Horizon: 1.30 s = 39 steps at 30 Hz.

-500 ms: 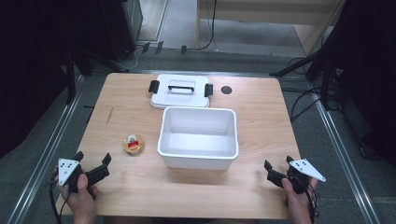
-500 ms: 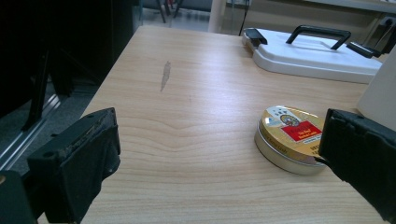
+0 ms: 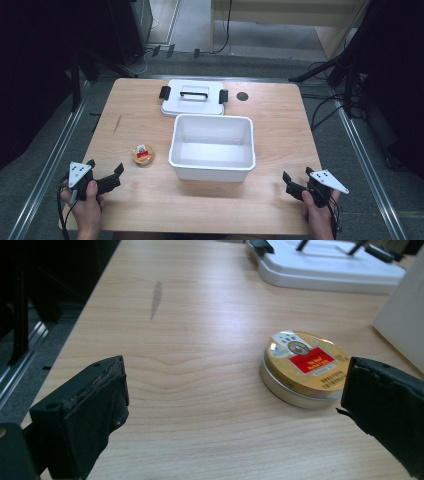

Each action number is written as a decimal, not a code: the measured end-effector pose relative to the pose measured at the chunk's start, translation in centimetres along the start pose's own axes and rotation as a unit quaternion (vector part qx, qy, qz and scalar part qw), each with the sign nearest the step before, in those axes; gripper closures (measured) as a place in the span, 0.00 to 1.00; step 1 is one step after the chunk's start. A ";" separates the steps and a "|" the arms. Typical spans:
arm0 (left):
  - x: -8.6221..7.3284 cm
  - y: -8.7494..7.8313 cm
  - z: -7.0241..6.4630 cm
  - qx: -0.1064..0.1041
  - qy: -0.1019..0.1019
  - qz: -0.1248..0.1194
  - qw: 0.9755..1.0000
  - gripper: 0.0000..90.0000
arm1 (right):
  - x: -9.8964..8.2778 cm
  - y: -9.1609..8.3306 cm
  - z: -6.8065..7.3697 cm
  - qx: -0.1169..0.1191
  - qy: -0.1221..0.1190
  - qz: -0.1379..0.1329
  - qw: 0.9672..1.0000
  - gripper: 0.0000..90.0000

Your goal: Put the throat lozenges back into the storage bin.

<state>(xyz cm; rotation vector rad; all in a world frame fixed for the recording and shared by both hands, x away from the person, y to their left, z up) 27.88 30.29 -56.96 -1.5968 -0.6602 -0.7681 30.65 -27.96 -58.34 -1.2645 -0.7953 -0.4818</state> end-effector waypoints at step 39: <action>2.0 0.9 -2.1 -0.038 0.130 0.288 0.948 0.00 | -0.1 0.0 0.0 0.009 0.007 0.003 1.000 0.15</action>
Point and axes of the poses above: each handheld gripper's, and its own axes: y roughly forward along the jaws, x roughly out of its top, z roughly to its left, the point moved 8 cm from there along y, roughly forward along the jaws, and after that the axes turned 13 degrees about z, right-handed, at the moved point
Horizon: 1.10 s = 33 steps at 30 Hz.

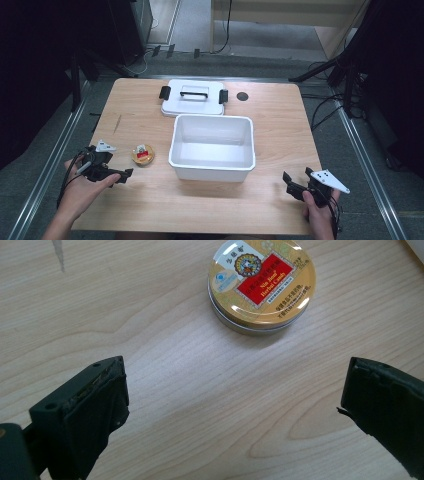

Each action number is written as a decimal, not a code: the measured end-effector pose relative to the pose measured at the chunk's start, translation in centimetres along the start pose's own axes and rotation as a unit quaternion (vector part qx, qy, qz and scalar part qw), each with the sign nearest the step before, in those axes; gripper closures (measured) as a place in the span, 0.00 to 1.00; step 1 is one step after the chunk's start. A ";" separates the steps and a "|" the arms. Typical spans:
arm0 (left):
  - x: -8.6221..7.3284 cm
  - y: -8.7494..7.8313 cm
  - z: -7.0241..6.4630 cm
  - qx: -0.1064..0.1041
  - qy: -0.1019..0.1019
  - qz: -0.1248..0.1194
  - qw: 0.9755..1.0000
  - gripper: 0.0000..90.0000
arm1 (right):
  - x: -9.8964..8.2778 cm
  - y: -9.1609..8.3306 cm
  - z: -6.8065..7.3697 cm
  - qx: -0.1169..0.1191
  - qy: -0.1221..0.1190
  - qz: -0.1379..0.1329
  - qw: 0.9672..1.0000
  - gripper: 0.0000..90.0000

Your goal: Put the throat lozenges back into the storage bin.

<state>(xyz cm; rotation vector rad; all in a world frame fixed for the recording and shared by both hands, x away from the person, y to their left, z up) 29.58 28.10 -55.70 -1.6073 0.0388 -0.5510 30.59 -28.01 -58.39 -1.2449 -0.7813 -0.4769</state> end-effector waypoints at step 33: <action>5.6 3.8 -1.4 0.008 0.026 0.160 0.987 0.00 | 0.0 0.0 -0.1 0.007 0.002 0.002 1.000 0.15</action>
Point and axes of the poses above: each handheld gripper's, and its own axes: y roughly forward along the jaws, x roughly out of its top, z roughly to its left, the point moved 8 cm from there along y, roughly forward along the jaws, and after that the axes turned 13 degrees about z, right-handed, at the moved point
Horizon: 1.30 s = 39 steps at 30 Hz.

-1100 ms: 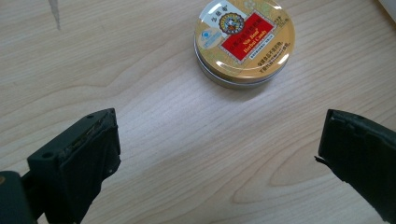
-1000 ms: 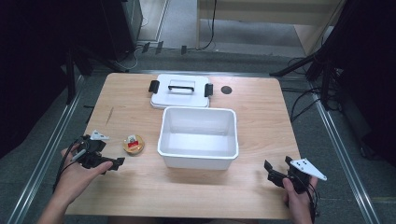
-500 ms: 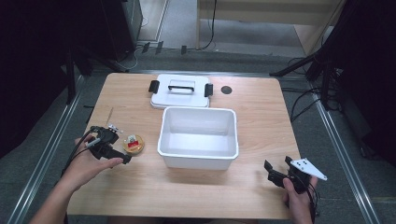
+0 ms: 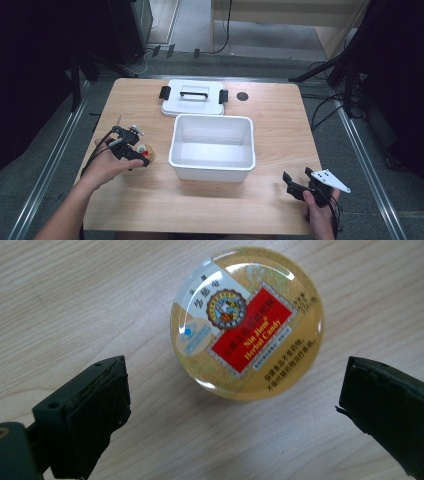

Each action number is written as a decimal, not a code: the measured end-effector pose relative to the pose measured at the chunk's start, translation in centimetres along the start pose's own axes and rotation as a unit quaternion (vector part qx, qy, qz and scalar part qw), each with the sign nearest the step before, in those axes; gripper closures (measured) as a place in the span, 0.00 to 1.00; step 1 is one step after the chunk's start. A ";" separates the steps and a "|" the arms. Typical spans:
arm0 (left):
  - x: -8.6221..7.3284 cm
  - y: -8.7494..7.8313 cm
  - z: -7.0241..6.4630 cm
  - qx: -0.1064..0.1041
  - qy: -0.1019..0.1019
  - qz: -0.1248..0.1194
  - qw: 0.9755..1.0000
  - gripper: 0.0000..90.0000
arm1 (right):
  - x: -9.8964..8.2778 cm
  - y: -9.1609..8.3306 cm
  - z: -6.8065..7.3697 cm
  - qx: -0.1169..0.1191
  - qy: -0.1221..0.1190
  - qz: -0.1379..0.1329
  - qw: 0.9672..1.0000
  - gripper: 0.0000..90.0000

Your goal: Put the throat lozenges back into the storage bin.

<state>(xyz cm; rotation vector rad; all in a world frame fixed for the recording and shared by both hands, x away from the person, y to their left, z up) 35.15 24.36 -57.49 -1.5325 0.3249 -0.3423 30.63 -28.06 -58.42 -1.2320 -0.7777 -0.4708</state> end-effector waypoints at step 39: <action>1.9 -0.5 -0.6 0.015 0.010 0.012 1.000 0.24 | 0.0 0.0 0.1 0.003 -0.001 0.001 1.000 0.15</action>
Point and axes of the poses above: each handheld gripper's, and its own axes: y roughly forward along the jaws, x roughly out of its top, z roughly to its left, the point moved 8 cm from there along y, roughly forward along the jaws, and after that the axes turned 13 degrees about z, right-handed, at the moved point
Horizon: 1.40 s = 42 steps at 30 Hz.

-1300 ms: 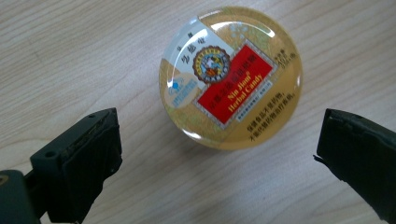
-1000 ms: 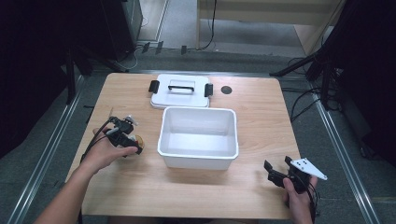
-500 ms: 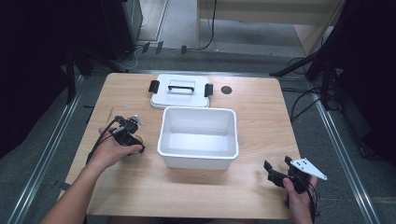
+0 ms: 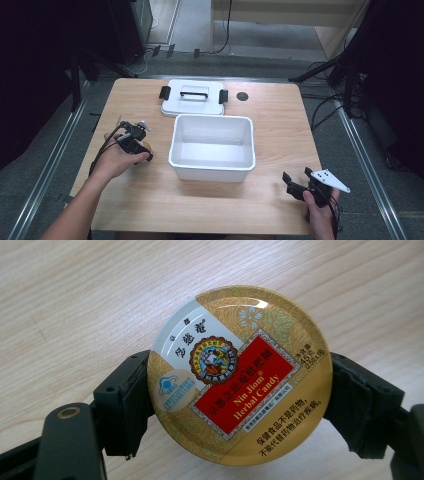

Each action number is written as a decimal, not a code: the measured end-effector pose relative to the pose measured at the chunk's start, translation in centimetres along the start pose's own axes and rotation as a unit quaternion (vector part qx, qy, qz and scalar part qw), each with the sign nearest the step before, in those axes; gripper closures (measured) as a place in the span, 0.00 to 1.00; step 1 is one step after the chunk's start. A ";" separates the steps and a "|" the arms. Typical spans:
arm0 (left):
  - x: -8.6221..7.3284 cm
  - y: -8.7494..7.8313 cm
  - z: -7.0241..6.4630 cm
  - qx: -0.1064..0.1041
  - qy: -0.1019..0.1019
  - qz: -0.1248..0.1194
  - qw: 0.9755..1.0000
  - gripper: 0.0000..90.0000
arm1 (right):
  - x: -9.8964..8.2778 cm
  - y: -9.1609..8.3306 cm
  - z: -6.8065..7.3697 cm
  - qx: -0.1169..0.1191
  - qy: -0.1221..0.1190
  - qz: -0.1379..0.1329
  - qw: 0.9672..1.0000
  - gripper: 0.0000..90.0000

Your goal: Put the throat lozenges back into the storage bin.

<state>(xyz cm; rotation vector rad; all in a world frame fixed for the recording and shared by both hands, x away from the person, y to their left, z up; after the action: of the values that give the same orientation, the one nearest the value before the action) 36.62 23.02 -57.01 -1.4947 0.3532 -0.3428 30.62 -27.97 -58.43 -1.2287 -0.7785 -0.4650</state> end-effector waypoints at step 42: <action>-0.2 -12.5 -4.2 0.040 0.142 -0.049 0.988 0.24 | 0.0 0.0 0.0 0.001 -0.001 0.001 1.000 0.15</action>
<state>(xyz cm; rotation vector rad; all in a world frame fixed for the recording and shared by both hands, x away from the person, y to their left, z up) 34.60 18.69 -44.69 -1.3881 0.4867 -0.6462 30.63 -27.94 -58.44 -1.2282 -0.7793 -0.4616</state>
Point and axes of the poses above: each handheld gripper's, and its own axes: y roughly forward along the jaws, x roughly out of its top, z roughly to its left, the point moved 8 cm from there along y, roughly forward along the jaws, and after that the axes turned 13 degrees about z, right-handed, at the moved point
